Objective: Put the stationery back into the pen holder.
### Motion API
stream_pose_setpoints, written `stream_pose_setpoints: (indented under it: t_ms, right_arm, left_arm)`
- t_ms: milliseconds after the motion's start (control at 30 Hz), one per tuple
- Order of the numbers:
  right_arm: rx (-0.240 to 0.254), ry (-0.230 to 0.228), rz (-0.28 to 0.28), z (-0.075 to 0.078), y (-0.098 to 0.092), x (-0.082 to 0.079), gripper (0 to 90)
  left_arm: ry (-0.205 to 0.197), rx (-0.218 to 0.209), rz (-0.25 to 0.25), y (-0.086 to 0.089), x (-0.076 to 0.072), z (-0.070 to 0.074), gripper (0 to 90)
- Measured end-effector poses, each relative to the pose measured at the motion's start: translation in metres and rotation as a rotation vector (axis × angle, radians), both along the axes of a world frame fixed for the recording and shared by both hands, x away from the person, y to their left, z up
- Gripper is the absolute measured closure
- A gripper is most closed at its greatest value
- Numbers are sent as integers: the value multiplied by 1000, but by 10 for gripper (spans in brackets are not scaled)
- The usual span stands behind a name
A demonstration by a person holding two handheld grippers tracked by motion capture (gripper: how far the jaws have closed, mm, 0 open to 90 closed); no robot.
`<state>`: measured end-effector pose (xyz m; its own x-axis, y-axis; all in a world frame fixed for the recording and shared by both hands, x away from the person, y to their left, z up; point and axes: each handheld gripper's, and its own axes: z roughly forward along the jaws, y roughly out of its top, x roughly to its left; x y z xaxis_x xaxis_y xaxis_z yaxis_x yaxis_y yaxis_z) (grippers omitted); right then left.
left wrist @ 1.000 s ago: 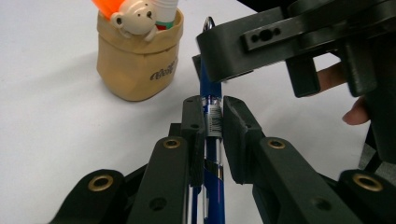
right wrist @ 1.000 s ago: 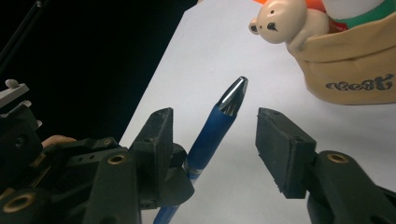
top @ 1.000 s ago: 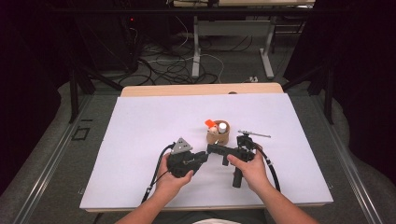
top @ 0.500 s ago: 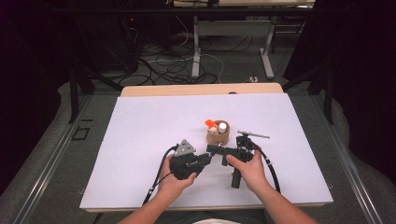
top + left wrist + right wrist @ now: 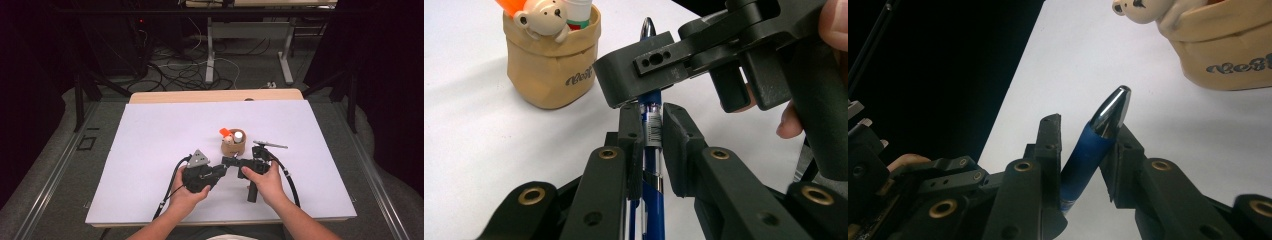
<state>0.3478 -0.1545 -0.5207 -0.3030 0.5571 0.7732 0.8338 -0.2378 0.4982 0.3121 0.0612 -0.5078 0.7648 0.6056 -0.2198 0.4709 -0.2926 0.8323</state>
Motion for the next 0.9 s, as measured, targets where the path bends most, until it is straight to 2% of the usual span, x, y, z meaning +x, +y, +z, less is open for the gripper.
stream_pose_setpoints:
  t_ms: [633, 833, 900]
  right_arm:
    - [34, 40, 11, 2, 0, 0, 793]
    - [30, 35, 11, 3, -1, 0, 795]
    - [21, 32, 9, 4, -1, 0, 795]
  left_arm:
    - [3, 9, 0, -1, -1, -2, 797]
    - [13, -5, -11, 0, 1, -2, 790]
    - [20, -13, -5, 1, 2, -2, 752]
